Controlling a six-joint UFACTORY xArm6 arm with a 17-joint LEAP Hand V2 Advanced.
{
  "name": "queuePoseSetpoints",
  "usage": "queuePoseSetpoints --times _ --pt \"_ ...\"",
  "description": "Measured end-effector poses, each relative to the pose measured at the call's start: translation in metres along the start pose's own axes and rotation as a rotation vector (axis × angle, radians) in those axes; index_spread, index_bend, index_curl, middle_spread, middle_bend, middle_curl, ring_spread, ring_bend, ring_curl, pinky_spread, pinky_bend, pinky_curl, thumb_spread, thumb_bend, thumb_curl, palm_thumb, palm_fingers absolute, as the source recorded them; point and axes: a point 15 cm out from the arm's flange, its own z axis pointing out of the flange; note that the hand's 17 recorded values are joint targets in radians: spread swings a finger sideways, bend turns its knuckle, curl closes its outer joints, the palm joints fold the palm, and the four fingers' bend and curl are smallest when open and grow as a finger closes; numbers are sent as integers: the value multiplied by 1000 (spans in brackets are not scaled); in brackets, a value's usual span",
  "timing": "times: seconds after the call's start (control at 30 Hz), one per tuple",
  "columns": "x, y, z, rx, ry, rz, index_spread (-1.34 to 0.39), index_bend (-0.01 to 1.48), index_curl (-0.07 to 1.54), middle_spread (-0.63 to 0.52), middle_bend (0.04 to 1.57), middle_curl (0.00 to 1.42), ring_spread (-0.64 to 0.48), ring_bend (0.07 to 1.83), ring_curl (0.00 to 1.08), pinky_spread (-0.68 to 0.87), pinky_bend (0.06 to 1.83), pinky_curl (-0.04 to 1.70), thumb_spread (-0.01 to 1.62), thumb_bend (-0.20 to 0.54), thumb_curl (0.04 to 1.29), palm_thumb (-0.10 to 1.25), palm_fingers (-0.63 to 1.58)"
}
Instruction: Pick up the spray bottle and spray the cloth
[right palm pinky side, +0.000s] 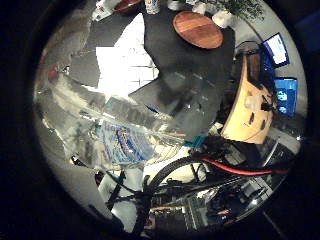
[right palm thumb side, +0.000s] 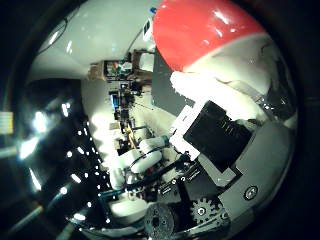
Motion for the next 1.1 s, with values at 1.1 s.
queuePoseSetpoints --times 1.1 --pt "14 -7 39 -157 217 70 -282 1044 919 -198 1237 947 -250 1323 869 -227 1032 1472 1075 -13 655 1036 1081"
